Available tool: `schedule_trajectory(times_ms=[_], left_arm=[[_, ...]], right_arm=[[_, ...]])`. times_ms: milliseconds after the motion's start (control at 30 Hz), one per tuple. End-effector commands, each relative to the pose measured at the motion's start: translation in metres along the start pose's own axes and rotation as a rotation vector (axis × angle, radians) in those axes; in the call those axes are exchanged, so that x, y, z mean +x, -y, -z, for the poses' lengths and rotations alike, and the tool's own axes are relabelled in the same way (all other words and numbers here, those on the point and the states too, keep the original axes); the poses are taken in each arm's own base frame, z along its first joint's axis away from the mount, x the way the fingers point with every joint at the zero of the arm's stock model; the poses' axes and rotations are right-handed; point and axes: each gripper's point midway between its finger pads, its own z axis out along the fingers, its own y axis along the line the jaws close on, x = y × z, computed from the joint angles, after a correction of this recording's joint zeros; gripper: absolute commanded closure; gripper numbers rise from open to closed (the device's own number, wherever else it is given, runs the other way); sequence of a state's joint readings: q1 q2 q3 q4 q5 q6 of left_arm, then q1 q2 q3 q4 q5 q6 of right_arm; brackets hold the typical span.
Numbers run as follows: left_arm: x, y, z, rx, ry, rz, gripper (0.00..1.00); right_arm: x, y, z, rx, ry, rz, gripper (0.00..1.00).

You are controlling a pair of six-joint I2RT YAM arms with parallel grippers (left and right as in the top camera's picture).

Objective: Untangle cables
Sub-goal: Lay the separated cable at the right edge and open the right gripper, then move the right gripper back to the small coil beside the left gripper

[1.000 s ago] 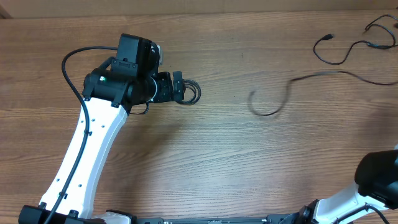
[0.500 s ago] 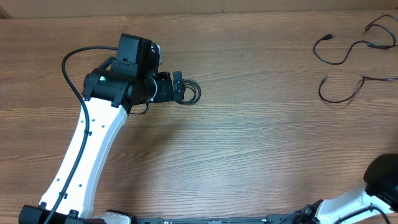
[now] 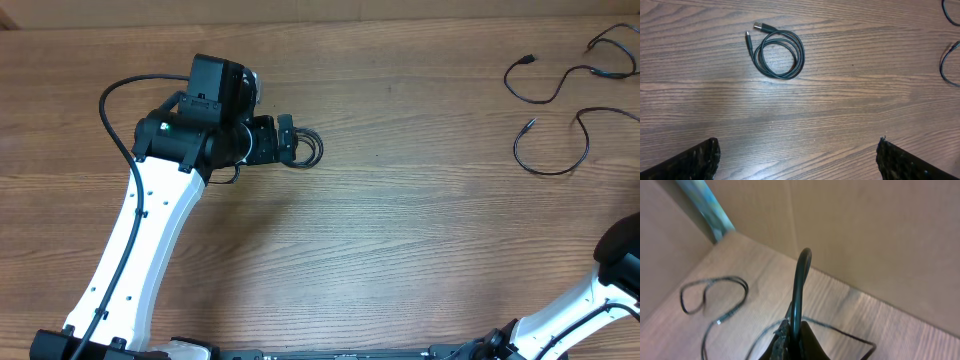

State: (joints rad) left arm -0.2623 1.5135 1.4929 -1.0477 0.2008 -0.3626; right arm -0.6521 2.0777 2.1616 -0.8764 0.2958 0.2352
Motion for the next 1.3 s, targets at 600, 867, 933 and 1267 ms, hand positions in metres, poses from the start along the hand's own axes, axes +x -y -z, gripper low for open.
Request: schedule_trajectory(times_ms=[600,867,933,1267], left_arm=[[-0.005,0.0,0.002,-0.006,0.014,-0.021,0.0],[-0.005,0.0,0.002,-0.006,0.014,-0.021,0.01],[-0.005,0.0,0.002,-0.006,0.014,-0.021,0.0],[-0.005,0.0,0.002,-0.006,0.014,-0.021,0.0]], right_arm=[[0.075,-0.043,0.012,-0.249,-0.341,-0.044,0.76],[0.08,-0.041,0.013,-0.24,-0.362,-0.041,0.33],[0.081,-0.041,0.014,-0.239,-0.367,-0.041,0.28],[0.112,-0.104,0.062,-0.643,-0.598,-0.095,0.0]])
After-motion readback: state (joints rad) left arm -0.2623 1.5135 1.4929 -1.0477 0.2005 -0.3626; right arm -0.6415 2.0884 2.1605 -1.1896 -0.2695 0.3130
